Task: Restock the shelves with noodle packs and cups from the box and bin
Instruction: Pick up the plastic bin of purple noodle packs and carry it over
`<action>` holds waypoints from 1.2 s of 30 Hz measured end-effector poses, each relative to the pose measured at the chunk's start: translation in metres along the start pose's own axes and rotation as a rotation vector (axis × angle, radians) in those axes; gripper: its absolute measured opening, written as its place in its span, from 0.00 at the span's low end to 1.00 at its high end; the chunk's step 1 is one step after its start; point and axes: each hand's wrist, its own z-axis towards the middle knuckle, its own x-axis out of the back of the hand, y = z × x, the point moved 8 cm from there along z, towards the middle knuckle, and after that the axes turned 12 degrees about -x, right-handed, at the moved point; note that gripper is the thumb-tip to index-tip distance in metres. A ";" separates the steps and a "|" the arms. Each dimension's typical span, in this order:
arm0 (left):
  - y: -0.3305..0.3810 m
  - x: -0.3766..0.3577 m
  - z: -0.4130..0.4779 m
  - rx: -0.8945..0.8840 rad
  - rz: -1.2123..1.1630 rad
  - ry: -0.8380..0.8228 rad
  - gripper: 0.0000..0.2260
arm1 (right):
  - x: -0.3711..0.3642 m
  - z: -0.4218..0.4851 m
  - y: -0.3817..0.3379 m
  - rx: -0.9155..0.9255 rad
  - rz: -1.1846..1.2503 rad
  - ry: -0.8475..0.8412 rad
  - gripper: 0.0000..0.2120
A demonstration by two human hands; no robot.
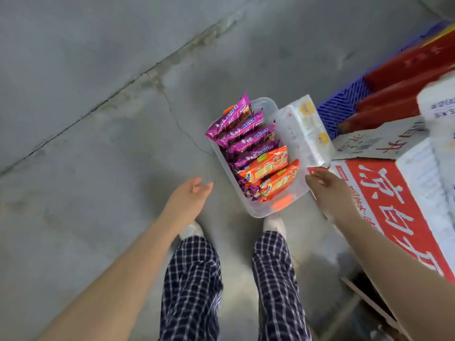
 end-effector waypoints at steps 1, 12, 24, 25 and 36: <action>-0.005 -0.009 0.016 -0.005 -0.012 0.018 0.24 | -0.009 0.015 0.001 0.005 0.001 -0.004 0.20; -0.083 -0.129 0.167 0.279 -0.611 0.174 0.27 | -0.078 0.188 -0.003 0.150 -0.091 0.026 0.25; -0.112 -0.149 0.210 0.204 -0.762 0.379 0.31 | -0.090 0.239 0.019 0.218 -0.096 0.053 0.22; -0.110 -0.148 0.212 0.191 -0.758 0.392 0.30 | -0.092 0.242 0.021 0.217 -0.118 0.047 0.23; -0.201 -0.084 0.172 0.264 -0.561 0.700 0.22 | -0.140 0.272 0.021 0.058 0.073 -0.214 0.15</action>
